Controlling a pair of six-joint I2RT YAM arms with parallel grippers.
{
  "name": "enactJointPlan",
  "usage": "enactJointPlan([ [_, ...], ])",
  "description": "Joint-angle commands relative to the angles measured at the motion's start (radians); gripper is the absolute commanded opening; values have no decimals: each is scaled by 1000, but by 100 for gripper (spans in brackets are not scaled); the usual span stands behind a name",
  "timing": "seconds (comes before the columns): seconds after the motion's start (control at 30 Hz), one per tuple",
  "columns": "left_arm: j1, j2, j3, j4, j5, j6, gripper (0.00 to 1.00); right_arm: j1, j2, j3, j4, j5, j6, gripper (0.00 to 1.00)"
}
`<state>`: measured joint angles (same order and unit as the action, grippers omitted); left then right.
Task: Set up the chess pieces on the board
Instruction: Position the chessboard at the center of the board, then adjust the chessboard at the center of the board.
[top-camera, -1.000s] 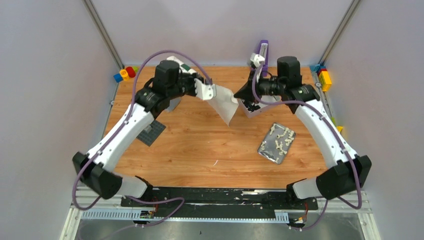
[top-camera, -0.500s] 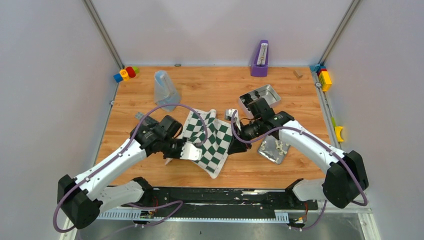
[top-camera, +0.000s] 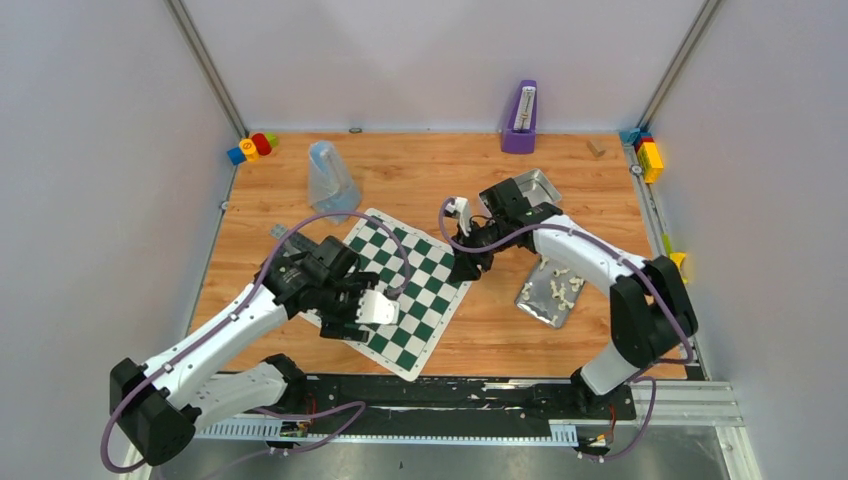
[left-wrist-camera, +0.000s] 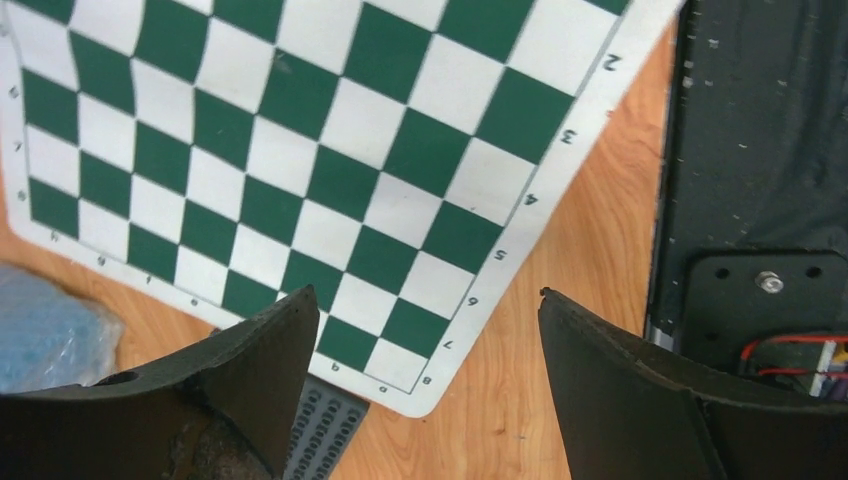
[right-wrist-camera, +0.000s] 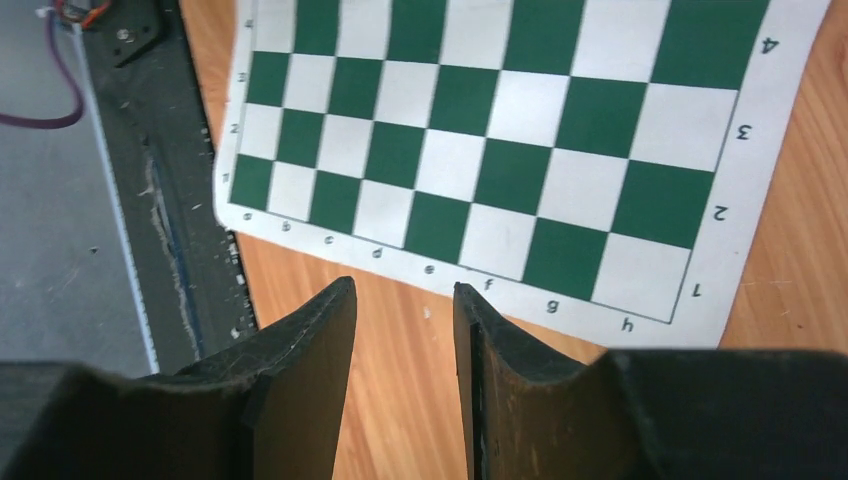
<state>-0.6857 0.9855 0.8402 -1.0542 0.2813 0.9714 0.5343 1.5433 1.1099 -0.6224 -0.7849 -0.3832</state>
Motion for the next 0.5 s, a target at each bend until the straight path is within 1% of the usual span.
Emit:
enactJointPlan([
  [0.0,6,13,24,138,-99,-98,89,1,113,59,105,91,41,42],
  [0.07,17,33,15,200,-126,-147,89,2,155,63,141,119,62,42],
  [0.17,70,72,15,264,-120,-234,89,1,212,72,174,152,88,42],
  [0.3,161,91,17,298,-95,-298,90,4,257,73,194,201,84,42],
  [0.37,191,96,16,306,-102,-321,90,4,270,71,194,233,77,41],
  [0.47,208,115,14,319,-135,-363,91,3,284,58,192,288,66,40],
])
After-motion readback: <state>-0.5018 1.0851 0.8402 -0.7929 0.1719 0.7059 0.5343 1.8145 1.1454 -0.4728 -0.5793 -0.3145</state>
